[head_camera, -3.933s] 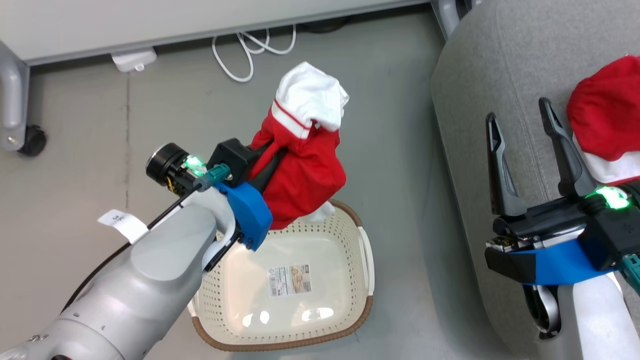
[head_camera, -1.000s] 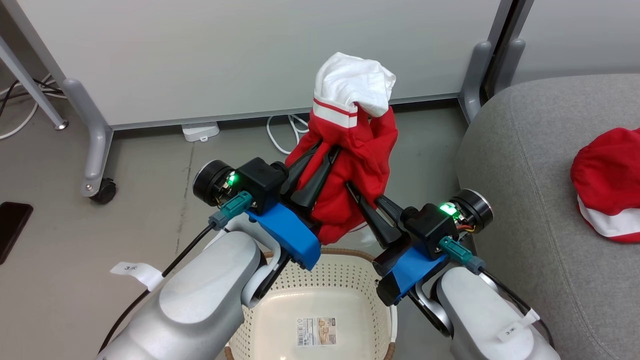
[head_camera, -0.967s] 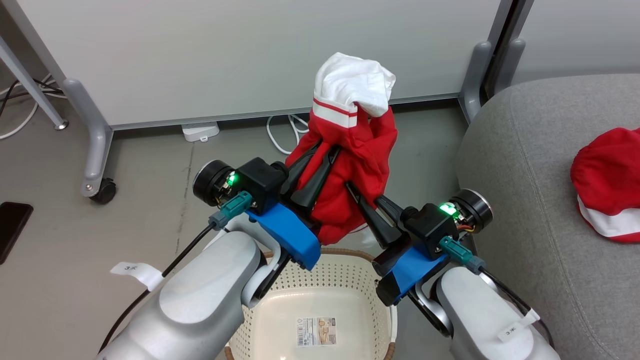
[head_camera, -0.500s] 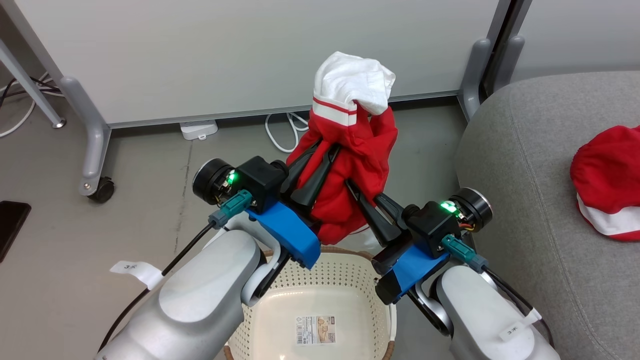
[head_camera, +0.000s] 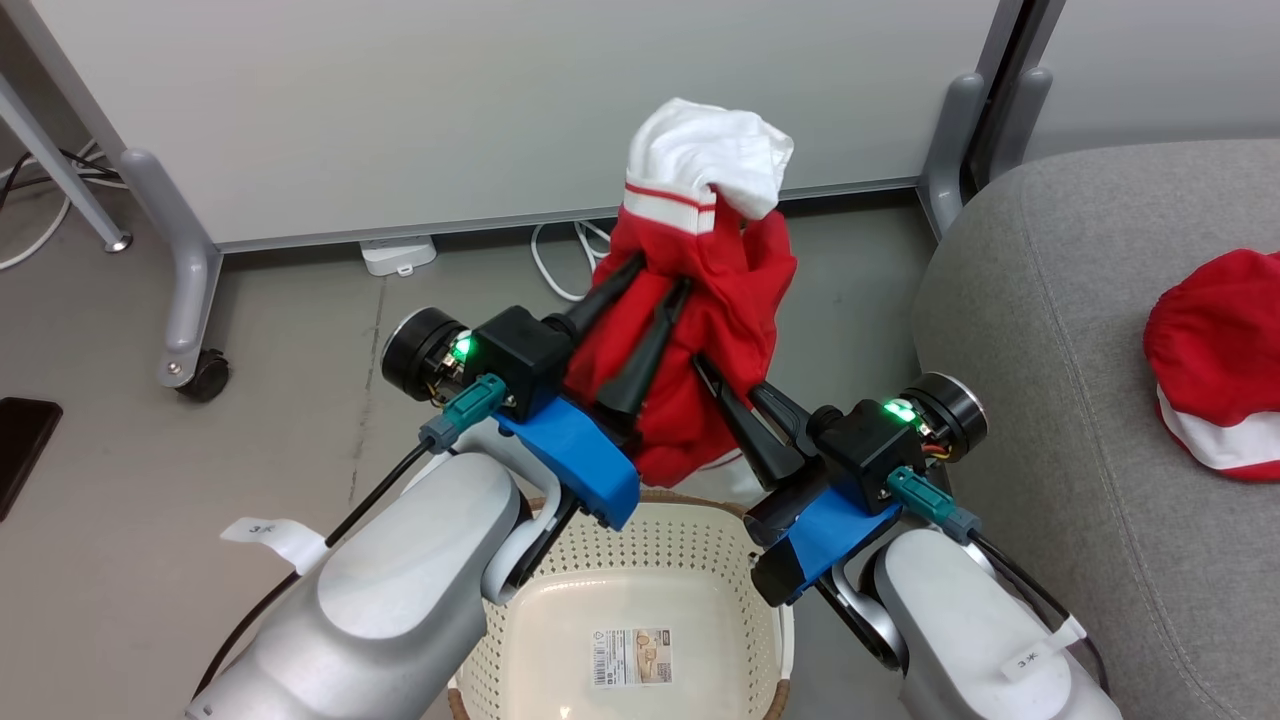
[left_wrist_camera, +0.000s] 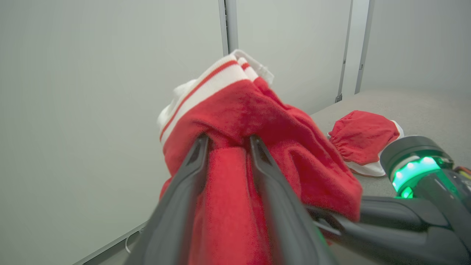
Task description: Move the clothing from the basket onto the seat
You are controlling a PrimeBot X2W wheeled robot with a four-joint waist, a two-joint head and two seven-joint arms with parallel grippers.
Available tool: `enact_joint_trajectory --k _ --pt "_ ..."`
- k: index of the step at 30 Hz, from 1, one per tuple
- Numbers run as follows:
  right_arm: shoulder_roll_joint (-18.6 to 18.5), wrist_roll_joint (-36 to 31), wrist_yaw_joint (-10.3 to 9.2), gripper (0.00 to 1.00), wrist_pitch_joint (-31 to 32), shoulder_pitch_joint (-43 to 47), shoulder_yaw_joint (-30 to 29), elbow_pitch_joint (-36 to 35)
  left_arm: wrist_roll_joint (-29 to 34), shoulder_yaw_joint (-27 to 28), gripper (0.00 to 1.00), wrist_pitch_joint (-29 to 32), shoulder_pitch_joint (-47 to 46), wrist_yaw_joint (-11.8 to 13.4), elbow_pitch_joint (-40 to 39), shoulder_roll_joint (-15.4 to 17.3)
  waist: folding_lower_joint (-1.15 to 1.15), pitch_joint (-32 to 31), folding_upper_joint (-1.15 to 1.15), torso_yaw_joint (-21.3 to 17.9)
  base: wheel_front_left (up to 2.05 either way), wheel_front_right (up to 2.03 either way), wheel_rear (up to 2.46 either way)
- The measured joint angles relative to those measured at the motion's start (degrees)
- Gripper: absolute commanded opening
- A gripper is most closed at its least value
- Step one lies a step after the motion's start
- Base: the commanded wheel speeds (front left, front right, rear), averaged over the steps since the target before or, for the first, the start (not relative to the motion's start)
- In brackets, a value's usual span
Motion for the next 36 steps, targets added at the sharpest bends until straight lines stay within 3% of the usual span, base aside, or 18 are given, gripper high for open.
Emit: enact_joint_trajectory --k 19,36 --pt "0.0 0.2 0.0 0.0 0.0 0.4 -0.8 -0.7 0.9 0.5 1.0 0.0 -0.1 0.1 0.1 0.0 0.0 0.2 0.0 -0.5 0.0 0.0 0.0" --pt "0.1 0.1 -0.01 0.0 0.0 2.3 -7.1 -3.6 1.4 0.4 1.0 0.0 -0.1 0.1 0.2 0.5 0.0 1.4 0.0 -4.1 0.0 0.0 0.0"
